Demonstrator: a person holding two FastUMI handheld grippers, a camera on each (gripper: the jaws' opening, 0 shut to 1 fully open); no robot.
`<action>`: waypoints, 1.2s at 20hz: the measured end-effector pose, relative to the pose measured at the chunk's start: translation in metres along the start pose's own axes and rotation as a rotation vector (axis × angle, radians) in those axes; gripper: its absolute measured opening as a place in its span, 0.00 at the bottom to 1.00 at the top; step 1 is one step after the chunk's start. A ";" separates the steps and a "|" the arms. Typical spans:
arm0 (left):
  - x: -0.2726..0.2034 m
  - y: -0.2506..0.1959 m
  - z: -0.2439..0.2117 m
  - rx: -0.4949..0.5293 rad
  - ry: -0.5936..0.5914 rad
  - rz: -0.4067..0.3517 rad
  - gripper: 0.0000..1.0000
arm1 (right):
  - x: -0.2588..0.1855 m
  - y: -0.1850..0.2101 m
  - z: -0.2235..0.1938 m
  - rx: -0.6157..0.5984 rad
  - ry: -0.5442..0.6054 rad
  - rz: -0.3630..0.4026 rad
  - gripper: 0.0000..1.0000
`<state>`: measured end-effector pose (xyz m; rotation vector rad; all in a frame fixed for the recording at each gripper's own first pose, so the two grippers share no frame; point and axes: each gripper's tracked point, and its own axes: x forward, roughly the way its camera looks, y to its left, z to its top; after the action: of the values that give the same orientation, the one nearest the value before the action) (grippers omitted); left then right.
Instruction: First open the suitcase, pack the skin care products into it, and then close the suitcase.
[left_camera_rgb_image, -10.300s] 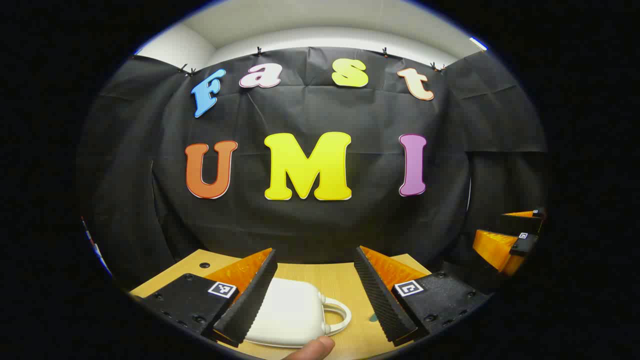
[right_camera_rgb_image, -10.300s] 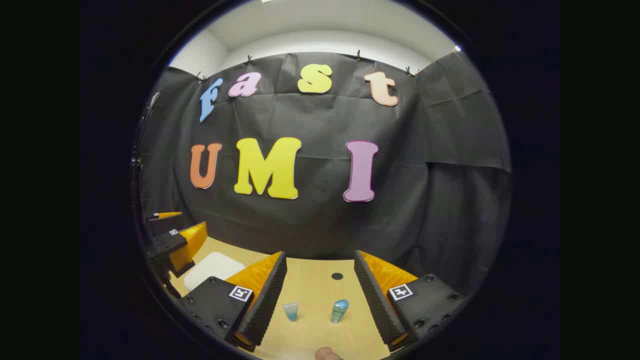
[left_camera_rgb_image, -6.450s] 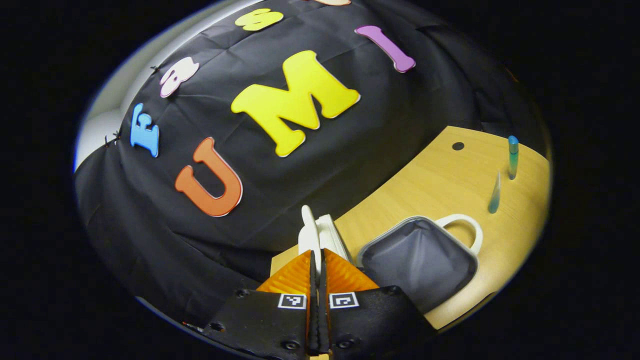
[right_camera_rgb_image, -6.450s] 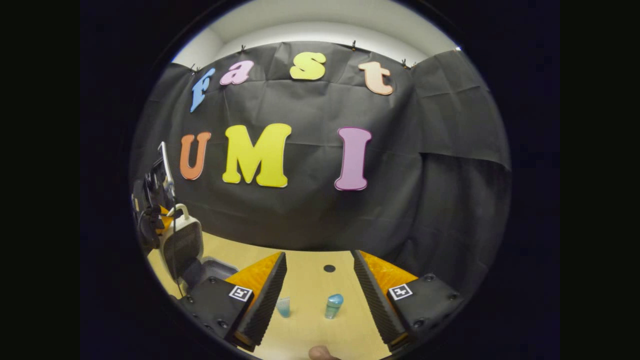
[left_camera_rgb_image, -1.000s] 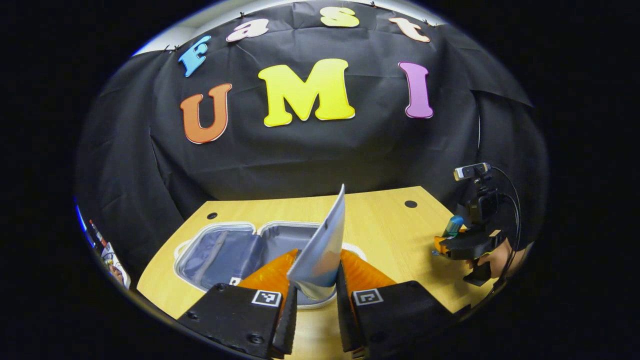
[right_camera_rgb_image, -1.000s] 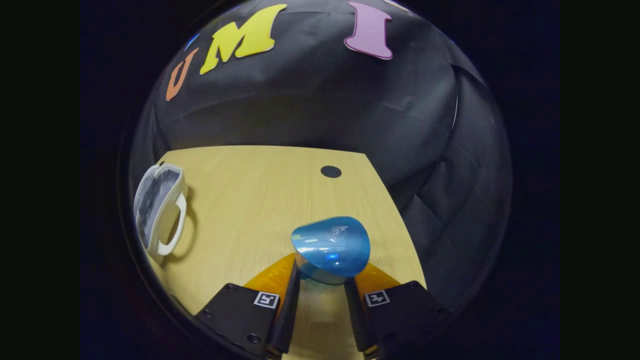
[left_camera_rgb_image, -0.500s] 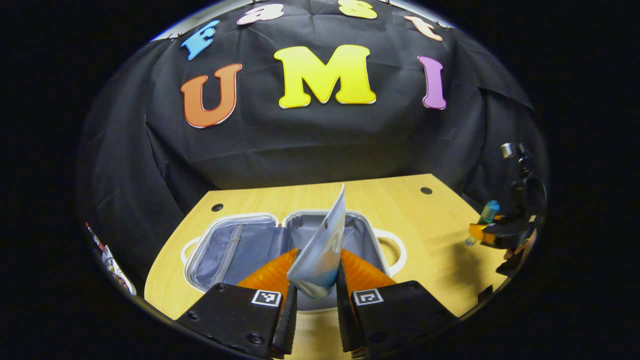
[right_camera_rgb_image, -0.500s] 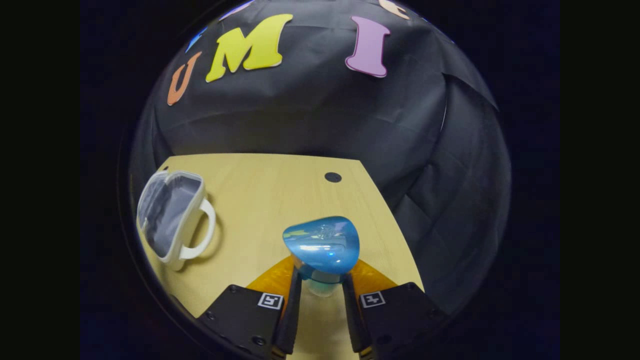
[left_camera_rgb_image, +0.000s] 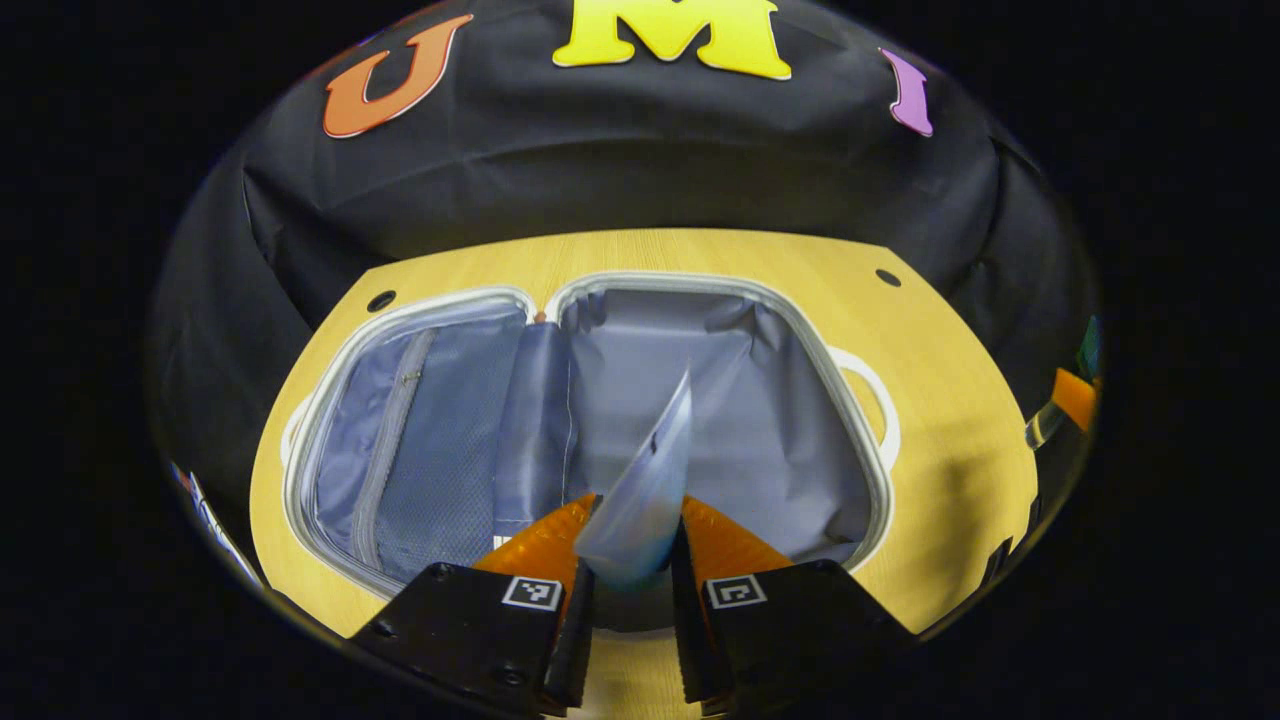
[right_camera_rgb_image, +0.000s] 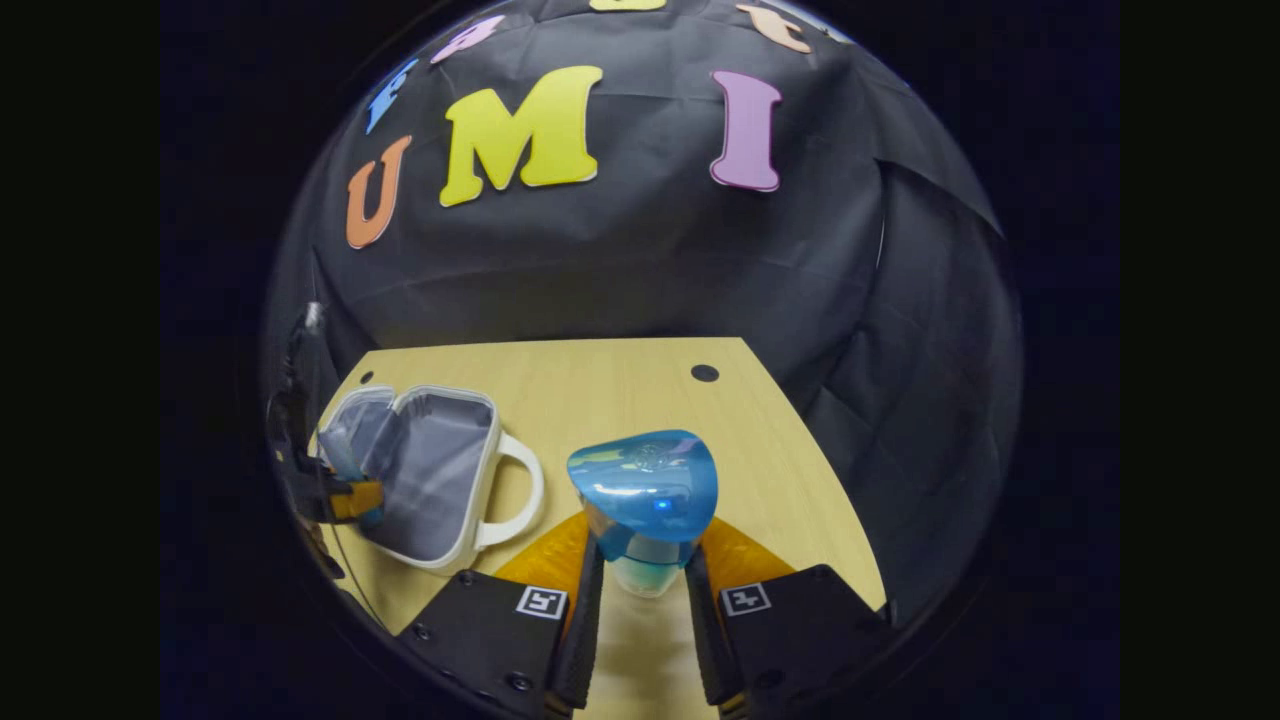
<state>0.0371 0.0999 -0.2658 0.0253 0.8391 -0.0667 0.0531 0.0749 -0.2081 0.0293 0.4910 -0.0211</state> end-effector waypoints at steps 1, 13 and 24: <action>0.007 -0.001 -0.006 -0.003 0.024 -0.004 0.38 | -0.003 0.004 0.002 -0.002 0.001 0.003 0.39; 0.046 -0.013 -0.027 -0.038 0.222 -0.026 0.41 | -0.003 0.027 0.013 -0.030 0.009 -0.011 0.39; 0.021 -0.031 -0.009 -0.106 0.145 -0.108 0.87 | 0.020 0.073 0.041 -0.088 -0.017 0.056 0.39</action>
<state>0.0428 0.0688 -0.2875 -0.1167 0.9877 -0.1230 0.0920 0.1460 -0.1796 -0.0435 0.4740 0.0557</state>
